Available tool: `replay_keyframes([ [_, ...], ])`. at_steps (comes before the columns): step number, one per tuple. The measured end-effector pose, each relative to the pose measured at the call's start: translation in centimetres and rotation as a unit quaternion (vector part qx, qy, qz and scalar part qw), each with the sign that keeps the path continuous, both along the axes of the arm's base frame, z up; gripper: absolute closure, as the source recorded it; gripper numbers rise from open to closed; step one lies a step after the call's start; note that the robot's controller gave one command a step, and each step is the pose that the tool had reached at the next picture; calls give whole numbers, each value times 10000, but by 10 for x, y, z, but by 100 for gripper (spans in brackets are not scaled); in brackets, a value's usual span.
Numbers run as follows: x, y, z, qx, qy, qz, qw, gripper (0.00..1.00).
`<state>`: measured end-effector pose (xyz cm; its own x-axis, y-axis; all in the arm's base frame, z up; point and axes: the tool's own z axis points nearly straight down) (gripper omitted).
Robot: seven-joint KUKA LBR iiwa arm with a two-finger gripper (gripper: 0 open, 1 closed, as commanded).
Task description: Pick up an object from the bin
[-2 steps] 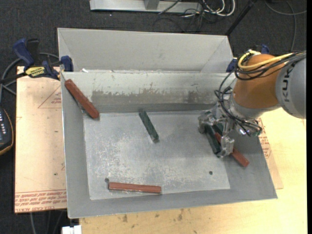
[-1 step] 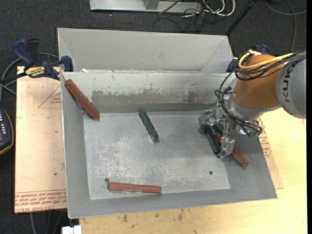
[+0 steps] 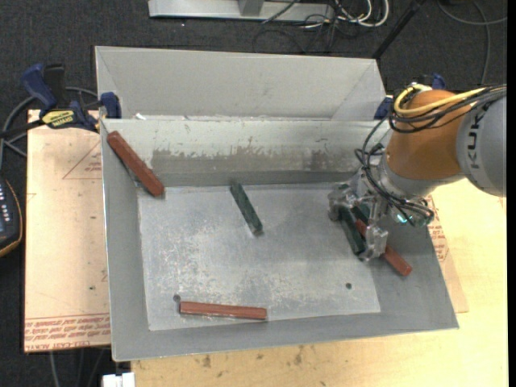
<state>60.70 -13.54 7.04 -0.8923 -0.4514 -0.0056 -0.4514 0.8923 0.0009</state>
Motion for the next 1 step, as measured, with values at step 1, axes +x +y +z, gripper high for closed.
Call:
replay_keyframes([
  [1, 0, 0, 0, 0, 0, -2, 10000, 0],
])
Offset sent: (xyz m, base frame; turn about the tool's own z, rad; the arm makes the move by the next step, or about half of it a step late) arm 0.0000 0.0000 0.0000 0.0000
